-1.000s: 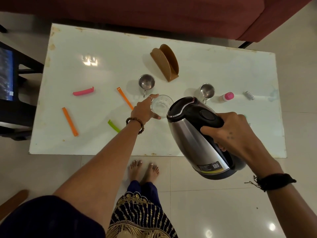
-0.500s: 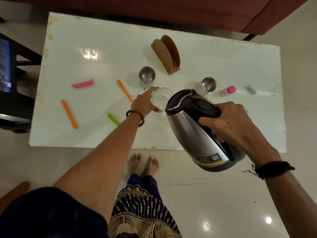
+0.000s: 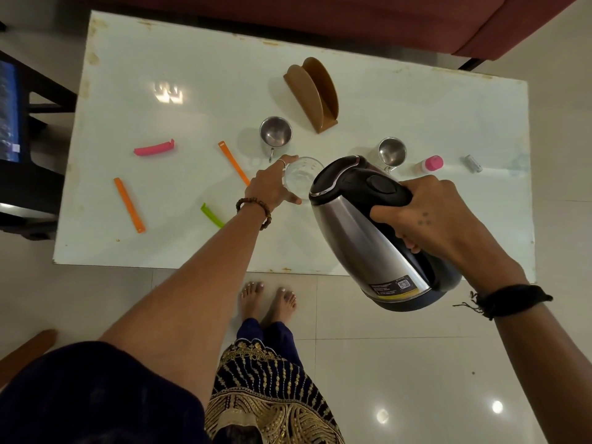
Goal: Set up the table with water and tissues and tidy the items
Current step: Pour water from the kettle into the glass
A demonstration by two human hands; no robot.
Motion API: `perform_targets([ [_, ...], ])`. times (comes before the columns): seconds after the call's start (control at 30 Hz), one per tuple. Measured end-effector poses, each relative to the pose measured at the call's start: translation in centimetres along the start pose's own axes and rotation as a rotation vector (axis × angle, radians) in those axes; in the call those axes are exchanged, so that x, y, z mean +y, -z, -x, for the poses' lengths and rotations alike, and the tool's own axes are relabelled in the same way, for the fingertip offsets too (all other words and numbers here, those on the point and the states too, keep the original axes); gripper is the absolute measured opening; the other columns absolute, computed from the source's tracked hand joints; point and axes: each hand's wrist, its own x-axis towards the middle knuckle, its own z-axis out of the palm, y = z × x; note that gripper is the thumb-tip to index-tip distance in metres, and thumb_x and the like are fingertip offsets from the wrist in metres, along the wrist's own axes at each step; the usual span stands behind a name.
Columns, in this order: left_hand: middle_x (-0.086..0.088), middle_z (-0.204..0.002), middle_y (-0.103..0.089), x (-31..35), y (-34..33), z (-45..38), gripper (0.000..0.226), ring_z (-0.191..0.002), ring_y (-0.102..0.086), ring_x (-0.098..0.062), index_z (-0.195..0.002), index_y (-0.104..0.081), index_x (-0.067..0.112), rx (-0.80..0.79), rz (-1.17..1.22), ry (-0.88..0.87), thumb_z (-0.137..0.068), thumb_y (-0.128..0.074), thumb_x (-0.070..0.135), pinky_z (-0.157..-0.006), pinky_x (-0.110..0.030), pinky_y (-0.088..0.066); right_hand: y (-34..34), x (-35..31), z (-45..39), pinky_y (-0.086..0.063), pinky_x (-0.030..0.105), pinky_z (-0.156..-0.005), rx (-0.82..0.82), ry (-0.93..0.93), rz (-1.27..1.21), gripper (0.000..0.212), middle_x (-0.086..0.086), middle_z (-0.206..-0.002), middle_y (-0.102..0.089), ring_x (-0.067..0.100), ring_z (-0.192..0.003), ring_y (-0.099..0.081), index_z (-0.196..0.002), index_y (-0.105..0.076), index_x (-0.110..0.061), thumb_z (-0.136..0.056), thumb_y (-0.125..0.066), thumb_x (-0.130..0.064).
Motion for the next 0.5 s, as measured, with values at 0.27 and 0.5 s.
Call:
perform_targets([
  [0.27, -0.008, -0.131, -0.057, 0.06, 0.01, 0.07, 0.088, -0.123, -0.052, -0.029, -0.135, -0.041, 0.025, 0.008, 0.007, 0.021, -0.059, -0.083, 0.009, -0.099, -0.046, -0.046, 0.07, -0.28, -0.09, -0.043, 0.018, -0.034, -0.014, -0.002, -0.027, 0.02, 0.006, -0.043, -0.051, 0.012, -0.029, -0.043, -0.057, -0.053, -0.007, -0.068, -0.061, -0.022],
  [0.5, -0.008, -0.132, -0.057, 0.28, 0.08, 0.18, 0.087, -0.122, -0.052, -0.028, -0.136, -0.04, 0.023, 0.009, -0.019, 0.013, -0.061, -0.083, 0.01, -0.101, -0.046, -0.044, 0.21, -0.17, -0.41, -0.044, 0.022, -0.035, -0.013, 0.0, 0.001, 0.022, 0.007, -0.045, -0.053, 0.013, -0.031, -0.046, -0.059, -0.055, -0.004, -0.068, -0.062, -0.023],
])
